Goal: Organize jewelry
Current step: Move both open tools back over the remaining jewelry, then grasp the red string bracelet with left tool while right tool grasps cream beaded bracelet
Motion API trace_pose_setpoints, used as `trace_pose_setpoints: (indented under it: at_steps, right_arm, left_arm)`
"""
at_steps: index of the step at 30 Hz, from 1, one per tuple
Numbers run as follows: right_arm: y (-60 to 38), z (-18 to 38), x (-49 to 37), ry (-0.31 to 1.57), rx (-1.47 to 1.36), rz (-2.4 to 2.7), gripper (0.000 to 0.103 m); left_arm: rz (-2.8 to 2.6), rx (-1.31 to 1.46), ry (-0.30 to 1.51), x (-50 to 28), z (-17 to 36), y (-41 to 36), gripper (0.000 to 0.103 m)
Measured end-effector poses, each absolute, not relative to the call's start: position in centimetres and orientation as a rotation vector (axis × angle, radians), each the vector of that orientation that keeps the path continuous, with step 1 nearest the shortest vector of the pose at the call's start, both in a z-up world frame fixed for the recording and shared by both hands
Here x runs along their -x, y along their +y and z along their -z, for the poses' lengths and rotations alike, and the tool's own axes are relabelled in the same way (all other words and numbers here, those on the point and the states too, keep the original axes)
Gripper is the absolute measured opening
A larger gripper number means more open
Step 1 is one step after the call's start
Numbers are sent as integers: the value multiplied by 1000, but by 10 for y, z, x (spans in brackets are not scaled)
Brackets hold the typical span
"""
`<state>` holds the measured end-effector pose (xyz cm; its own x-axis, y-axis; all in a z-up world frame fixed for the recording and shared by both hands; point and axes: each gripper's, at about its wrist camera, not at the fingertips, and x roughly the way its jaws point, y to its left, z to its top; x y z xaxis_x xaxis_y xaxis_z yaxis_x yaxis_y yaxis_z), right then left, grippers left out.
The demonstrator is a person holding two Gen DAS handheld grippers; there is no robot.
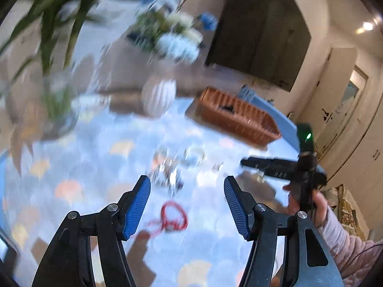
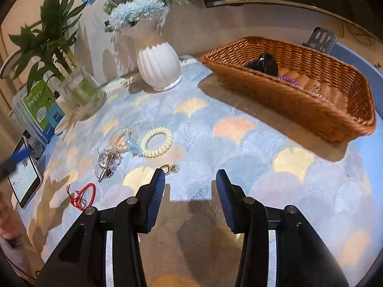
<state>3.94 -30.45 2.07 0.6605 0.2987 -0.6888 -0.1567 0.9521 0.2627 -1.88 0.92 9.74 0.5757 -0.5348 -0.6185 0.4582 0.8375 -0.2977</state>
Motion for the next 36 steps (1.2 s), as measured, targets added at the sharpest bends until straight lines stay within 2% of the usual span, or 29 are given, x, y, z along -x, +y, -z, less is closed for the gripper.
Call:
trace_pose_setpoints:
  at_steps: [6, 12, 20, 29, 33, 36]
  right_arm:
    - [-300, -6, -45, 850, -172, -253, 48]
    - [-292, -7, -51, 899, -140, -277, 48]
    - [-270, -38, -78, 911, -77, -311, 48]
    - [-245, -13, -150, 1006, -75, -301, 47]
    - [-232, -6, -153, 976, 3, -260, 41]
    - [-219, 1, -146, 942, 134, -206, 31]
  left_arm:
    - [610, 103, 854, 22, -52, 4, 65]
    - [557, -69, 907, 22, -28, -34, 65]
    - [465, -201, 900, 15, -8, -56, 65]
    - [470, -172, 903, 12, -9, -49, 65]
    - [482, -149, 906, 10, -10, -46, 65]
    - [495, -117, 911, 8, -10, -42, 65]
